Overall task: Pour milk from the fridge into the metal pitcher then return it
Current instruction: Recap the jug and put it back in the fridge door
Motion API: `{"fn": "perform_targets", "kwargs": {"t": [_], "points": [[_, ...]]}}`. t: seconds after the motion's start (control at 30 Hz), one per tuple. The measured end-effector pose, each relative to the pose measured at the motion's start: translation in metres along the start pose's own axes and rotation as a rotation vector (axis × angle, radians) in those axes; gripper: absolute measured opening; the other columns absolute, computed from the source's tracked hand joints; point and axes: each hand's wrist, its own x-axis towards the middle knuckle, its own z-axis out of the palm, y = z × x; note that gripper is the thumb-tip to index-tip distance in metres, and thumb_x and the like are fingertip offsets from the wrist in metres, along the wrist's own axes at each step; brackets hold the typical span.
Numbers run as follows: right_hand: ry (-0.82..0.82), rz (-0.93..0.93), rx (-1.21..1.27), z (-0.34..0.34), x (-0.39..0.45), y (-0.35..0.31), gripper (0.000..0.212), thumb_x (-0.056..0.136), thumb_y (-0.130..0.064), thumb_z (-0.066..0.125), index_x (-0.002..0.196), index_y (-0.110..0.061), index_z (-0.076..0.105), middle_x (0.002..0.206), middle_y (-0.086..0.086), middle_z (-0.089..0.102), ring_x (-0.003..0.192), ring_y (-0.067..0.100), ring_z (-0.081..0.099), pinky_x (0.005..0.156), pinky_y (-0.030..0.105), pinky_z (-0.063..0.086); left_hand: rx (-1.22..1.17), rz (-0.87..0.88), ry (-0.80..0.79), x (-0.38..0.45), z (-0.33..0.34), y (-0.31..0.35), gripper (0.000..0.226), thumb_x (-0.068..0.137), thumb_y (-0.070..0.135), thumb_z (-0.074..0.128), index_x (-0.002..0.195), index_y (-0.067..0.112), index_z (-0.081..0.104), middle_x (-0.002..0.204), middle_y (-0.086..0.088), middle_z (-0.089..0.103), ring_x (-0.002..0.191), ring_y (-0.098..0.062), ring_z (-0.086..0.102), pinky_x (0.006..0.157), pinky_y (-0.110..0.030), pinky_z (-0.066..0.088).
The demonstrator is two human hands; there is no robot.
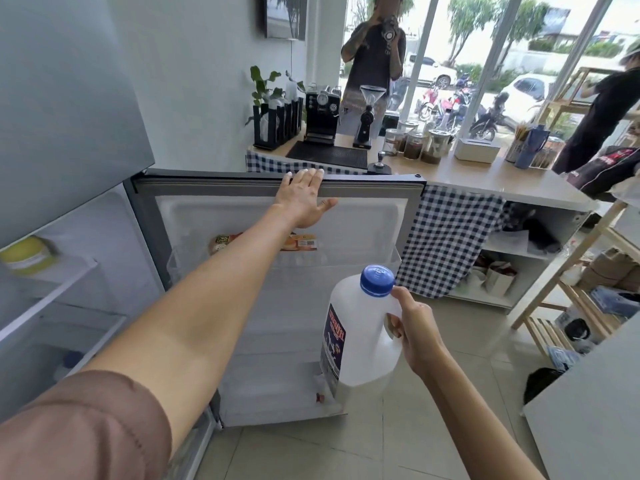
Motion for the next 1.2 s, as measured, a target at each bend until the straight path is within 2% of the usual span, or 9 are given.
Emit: {"fn": "perform_targets", "kwargs": {"t": [0.23,0.37,0.5,0.6,0.73,0.87,0.97,1.03,1.2], "points": [[-0.024,0.017,0.008,0.002,-0.015,-0.012,0.041,0.070,-0.047,0.061,0.092,-0.013,0.052,0.085,0.011,0.036,0.059,0.014,0.025,0.054,0.020,0.035,-0.209,0.056,0.027,-0.029,-0.006,0.008,0.072,0.098,0.052,0.026,0.152,0.010,0.004,0.161,-0.007,0.001,0.148,-0.019,-0.002,0.120,-0.040,0.000],[-0.046,0.009,0.047,-0.001,-0.023,-0.013,0.026,0.091,-0.030,0.054,0.079,-0.007,0.056,0.072,0.011,0.043,0.057,0.012,0.028,0.057,0.024,0.031,-0.554,0.071,0.016,-0.095,0.006,0.029,0.062,0.099,0.045,0.034,0.150,0.011,0.023,0.158,-0.006,0.018,0.147,-0.017,0.011,0.119,-0.035,0.009],[-0.052,-0.001,0.049,-0.002,-0.031,-0.013,0.024,0.092,-0.029,0.053,0.088,-0.006,0.056,0.082,0.013,0.045,0.062,0.015,0.032,0.061,0.024,0.034,-0.938,-0.016,-0.131,-0.162,0.034,0.042,0.052,0.100,0.043,0.034,0.141,0.013,0.044,0.146,-0.001,0.044,0.136,-0.016,0.039,0.111,-0.029,0.028],[-0.069,0.005,0.034,-0.002,-0.038,-0.011,0.022,0.092,-0.030,0.054,0.090,-0.008,0.054,0.084,0.012,0.040,0.059,0.013,0.029,0.059,0.022,0.035,-1.134,-0.071,-0.222,-0.194,0.057,0.046,0.049,0.101,0.041,0.033,0.138,0.014,0.049,0.140,0.006,0.049,0.131,-0.009,0.043,0.111,-0.028,0.031],[-0.075,0.032,0.035,0.001,-0.049,-0.006,0.027,0.094,-0.028,0.053,0.076,-0.008,0.051,0.066,0.009,0.032,0.056,0.013,0.025,0.057,0.023,0.031,-1.384,-0.282,-0.378,-0.227,0.090,0.051,0.048,0.100,0.046,0.031,0.120,0.015,0.062,0.122,0.008,0.061,0.115,-0.008,0.056,0.101,-0.023,0.039],[-0.107,0.053,0.021,0.006,-0.055,0.005,0.020,0.092,-0.028,0.053,0.091,-0.009,0.049,0.074,0.011,0.029,0.058,0.014,0.024,0.058,0.021,0.035,-1.566,-0.514,-0.498,-0.254,0.136,0.049,0.051,0.096,0.053,0.036,0.116,0.015,0.064,0.120,0.000,0.066,0.115,-0.017,0.059,0.103,-0.032,0.043],[-0.142,0.083,0.024,0.011,-0.059,0.016,0.019,0.091,-0.028,0.053,0.095,-0.010,0.049,0.075,0.010,0.030,0.058,0.013,0.024,0.058,0.022,0.034,-1.688,-0.725,-0.554,-0.279,0.170,0.049,0.051,0.096,0.052,0.040,0.116,0.010,0.061,0.112,-0.006,0.064,0.100,-0.021,0.061,0.088,-0.033,0.051],[-0.171,0.105,0.015,0.016,-0.061,0.026,0.021,0.089,-0.030,0.055,0.095,-0.011,0.048,0.073,0.010,0.026,0.058,0.014,0.024,0.057,0.023,0.033,-1.861,-0.884,-0.528,-0.294,0.185,0.053,0.040,0.095,0.045,0.046,0.097,0.010,0.064,0.093,-0.009,0.062,0.081,-0.021,0.060,0.072,-0.033,0.051],[-0.274,0.164,-0.032,0.027,-0.059,0.073,0.028,0.083,-0.039,0.058,0.087,-0.011,0.053,0.069,0.012,0.029,0.060,0.017,0.026,0.060,0.028,0.028,-1.954,-1.202,-0.437,-0.319,0.221,0.056,0.033,0.090,0.035,0.050,0.068,0.012,0.058,0.064,-0.006,0.061,0.065,-0.021,0.054,0.063,-0.027,0.045]]}}
